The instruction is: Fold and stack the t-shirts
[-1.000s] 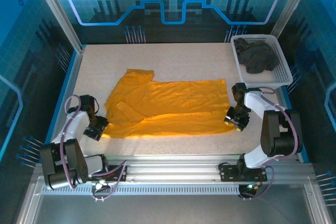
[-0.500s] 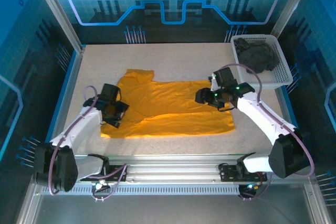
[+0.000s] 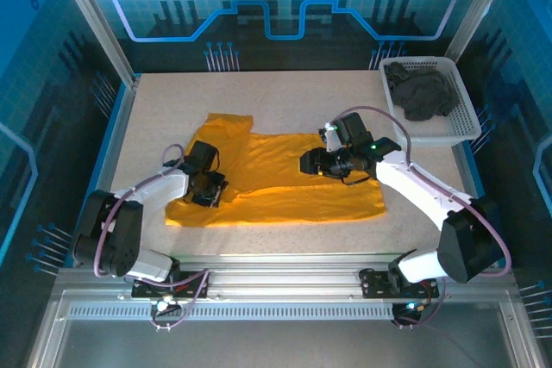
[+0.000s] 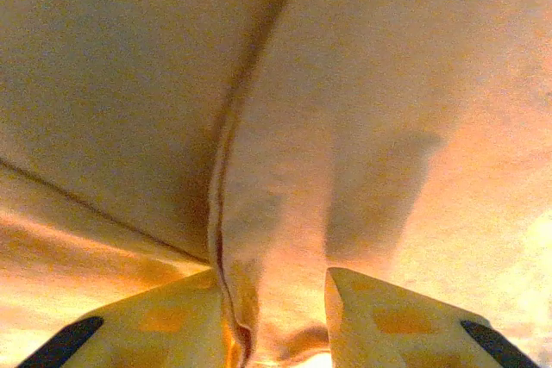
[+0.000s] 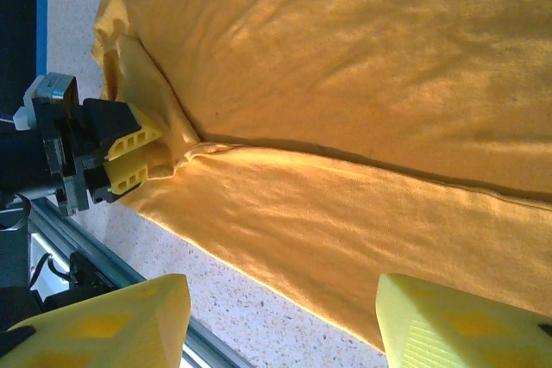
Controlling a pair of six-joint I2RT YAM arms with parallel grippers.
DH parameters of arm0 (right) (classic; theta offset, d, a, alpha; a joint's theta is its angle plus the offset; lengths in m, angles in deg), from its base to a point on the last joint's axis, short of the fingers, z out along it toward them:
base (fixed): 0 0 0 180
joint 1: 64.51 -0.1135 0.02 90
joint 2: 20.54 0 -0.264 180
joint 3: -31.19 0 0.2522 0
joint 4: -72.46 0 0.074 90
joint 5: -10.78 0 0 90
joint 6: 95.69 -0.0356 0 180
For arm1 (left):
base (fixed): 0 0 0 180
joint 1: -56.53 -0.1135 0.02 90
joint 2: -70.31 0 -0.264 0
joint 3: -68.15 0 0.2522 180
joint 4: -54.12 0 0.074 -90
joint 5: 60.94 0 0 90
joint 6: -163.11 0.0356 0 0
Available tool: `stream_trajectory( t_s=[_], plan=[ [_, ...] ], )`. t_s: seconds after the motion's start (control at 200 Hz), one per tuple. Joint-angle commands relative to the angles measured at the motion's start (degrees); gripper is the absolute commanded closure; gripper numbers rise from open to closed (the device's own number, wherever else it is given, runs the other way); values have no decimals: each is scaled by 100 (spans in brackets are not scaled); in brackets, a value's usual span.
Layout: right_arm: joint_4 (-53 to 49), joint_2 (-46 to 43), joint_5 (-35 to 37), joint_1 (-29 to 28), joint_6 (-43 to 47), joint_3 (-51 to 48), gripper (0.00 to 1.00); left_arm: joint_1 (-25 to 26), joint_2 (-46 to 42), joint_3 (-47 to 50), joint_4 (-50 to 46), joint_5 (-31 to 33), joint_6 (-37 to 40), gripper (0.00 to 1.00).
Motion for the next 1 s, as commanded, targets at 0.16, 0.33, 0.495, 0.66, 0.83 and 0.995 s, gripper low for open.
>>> stream_trajectory(
  t_s=[0.16,0.33,0.495,0.66,0.83,0.995],
  plan=[
    [-75,96,27,24,-55,-33,42,270,529,-845,-263,-102,395,88],
    [-151,141,39,107,-63,6,43,290,1081,-1464,-489,-133,900,100],
    [-180,156,-2,178,-64,-2,44,329,1709,-2186,-867,-151,1453,100],
    [-206,158,-29,228,-56,-33,44,378,2137,-2668,-1235,-36,1849,100],
    [-240,158,-40,248,-46,-72,45,411,2255,-2791,-602,-289,2275,93],
    [-276,210,-42,291,-38,-93,45,440,2570,-3292,-900,-413,2726,97]
  ],
)
